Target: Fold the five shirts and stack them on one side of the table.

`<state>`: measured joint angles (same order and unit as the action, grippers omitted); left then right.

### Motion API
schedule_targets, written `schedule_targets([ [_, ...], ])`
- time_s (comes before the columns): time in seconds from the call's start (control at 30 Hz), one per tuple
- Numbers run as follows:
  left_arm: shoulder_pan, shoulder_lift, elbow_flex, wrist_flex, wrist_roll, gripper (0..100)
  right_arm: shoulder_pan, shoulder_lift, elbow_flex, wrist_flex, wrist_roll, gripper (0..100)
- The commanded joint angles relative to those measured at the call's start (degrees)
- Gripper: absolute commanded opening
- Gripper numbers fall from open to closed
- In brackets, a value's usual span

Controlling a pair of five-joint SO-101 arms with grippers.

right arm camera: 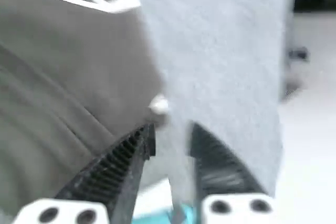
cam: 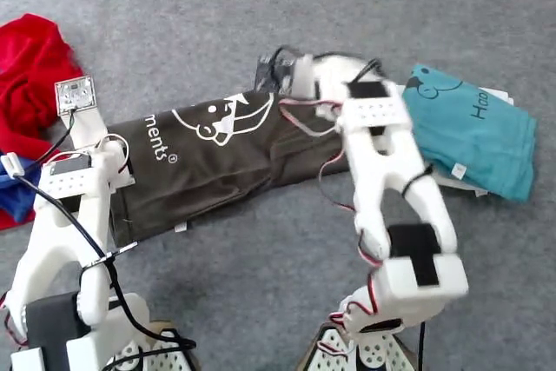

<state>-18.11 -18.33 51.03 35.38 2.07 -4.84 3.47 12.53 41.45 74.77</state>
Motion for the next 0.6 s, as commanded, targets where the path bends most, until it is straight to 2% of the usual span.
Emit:
schedule_targets([
  [0.0,0.7,-0.3,-0.3,-0.7,-0.5,3,0.4,-9.4,-4.1,15.9,-3.5,3.4],
  [0.1,0.7,-0.3,-0.3,-0.6,-0.5,3,-0.7,-13.2,-3.6,25.4,-6.0,1.9],
  [0.17,0.6,-0.3,-0.3,-0.6,-0.5,3,-1.0,-13.8,-2.4,26.3,-10.5,1.7],
  [0.3,0.5,-0.3,-0.3,-0.3,-0.1,3,0.2,-9.5,-1.5,20.9,-24.4,1.9],
  [0.5,0.3,-0.9,-0.3,0.5,1.9,3,0.4,1.9,-2.1,7.0,-50.1,1.7],
  [0.57,0.9,-1.8,-4.6,7.2,1.8,3,1.1,3.6,-2.1,2.0,-54.4,1.7],
])
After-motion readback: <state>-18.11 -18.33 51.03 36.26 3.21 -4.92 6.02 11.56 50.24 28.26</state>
